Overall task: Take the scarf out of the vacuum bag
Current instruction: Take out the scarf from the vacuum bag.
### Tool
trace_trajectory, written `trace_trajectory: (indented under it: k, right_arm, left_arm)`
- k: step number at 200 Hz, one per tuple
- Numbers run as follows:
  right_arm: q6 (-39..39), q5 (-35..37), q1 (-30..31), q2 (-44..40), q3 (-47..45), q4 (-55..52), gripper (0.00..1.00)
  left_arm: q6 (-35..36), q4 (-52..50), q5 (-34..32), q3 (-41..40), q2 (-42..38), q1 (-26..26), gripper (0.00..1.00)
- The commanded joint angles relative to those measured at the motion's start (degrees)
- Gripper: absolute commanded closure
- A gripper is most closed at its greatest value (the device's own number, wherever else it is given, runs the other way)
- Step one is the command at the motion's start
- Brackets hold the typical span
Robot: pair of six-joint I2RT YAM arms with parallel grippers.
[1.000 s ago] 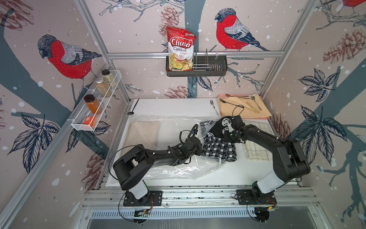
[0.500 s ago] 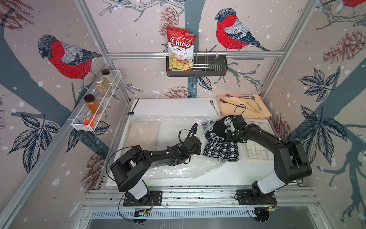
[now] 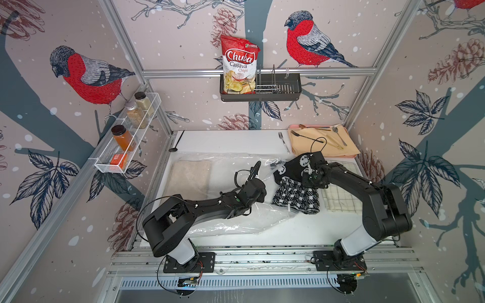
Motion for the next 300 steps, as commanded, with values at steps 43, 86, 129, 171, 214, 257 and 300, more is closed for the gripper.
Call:
trace_trajectory:
  k: [43,86,129,171,214,257,300]
  right_arm:
    - [0.0,4.9,-0.5,1.5,0.5,-1.4,1.00]
    - [0.2,5.7,-0.6,2.5,0.8,-1.8,0.86]
    - [0.8,8.1,-0.7,2.4,0.9,-2.4,0.55]
    - [2.0,10.5,-0.7,-0.4,1.3,-2.7,0.41]
    - [3.1,13.1,-0.5,-5.6,3.0,-3.9,0.25]
    - [3.3,14.1,-0.2,-12.7,2.3,-1.0,0.26]
    - [6.3,-13.7,-3.2,-18.9,-8.4,17.3,0.92]
  left_arm:
    - [0.4,-1.8,-3.5,0.3,-2.9,0.1,1.00]
    - [0.7,-2.4,-3.8,0.4,-5.7,0.1,1.00]
    - [1.4,-2.8,-3.6,1.3,-6.7,-0.1,1.00]
    - [1.6,-2.8,-3.6,1.7,-6.0,-0.1,1.00]
    - [1.5,-2.7,-3.3,2.3,-4.8,-0.5,1.00]
    - [1.4,-2.8,-3.4,3.1,-3.9,-0.6,1.00]
    - [1.5,-3.1,-3.1,4.1,-3.1,-0.7,1.00]
